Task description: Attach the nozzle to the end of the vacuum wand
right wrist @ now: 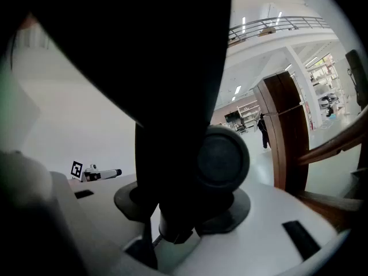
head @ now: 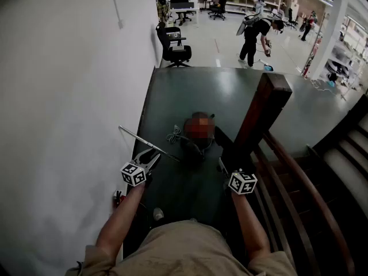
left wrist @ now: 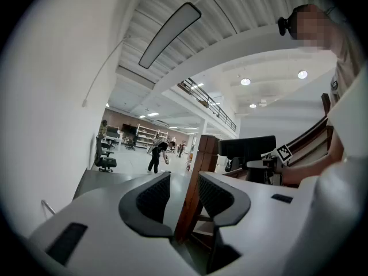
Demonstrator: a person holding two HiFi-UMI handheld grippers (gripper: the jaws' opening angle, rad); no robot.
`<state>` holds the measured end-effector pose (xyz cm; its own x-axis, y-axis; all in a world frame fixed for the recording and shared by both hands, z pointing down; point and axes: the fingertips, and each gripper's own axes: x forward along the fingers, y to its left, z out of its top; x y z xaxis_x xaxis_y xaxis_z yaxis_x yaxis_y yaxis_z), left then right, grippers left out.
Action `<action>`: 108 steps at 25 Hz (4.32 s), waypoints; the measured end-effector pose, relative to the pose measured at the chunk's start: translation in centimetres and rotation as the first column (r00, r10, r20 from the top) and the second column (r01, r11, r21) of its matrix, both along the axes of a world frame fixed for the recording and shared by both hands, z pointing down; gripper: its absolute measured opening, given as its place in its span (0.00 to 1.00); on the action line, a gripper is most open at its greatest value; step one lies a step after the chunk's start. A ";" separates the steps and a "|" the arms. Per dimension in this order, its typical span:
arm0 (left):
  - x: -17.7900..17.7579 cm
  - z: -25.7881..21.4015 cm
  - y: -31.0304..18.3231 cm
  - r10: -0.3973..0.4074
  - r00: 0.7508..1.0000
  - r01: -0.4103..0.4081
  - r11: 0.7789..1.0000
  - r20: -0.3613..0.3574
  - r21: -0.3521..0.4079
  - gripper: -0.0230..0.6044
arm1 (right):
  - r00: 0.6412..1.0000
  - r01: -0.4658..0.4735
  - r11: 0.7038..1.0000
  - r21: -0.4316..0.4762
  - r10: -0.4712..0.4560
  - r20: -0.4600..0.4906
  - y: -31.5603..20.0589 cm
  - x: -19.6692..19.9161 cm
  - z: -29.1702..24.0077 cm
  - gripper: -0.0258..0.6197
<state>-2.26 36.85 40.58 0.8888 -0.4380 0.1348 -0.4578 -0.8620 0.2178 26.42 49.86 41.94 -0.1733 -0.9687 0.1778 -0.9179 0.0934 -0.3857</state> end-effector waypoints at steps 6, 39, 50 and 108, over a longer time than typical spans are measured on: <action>-0.7 -0.4 -0.6 -0.014 1.000 0.014 1.000 -0.012 0.000 0.27 | 1.000 -0.020 0.999 0.034 0.020 0.005 -0.3 0.6 -1.2 0.34; -16.9 6.9 -27.5 -0.254 0.934 0.176 0.939 -0.253 -0.295 0.27 | 0.994 0.064 0.998 -0.015 -0.062 0.085 -28.9 -14.7 -1.5 0.34; -19.4 8.9 -35.6 -0.260 0.916 0.119 0.902 -0.304 -0.414 0.21 | 0.993 0.087 0.995 -0.055 -0.082 0.084 -39.3 -18.2 -0.3 0.34; -23.7 29.0 -56.1 -0.722 0.688 0.596 0.506 0.073 -0.623 0.33 | 0.863 0.470 0.874 -0.126 -0.425 0.273 -72.1 -17.8 7.8 0.34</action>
<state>-25.93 -19.24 69.62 0.4062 -0.7993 0.4429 -0.7392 -0.0025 0.6735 8.64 -22.22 49.76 -0.6376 -0.7304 0.2448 -0.6771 0.3799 -0.6302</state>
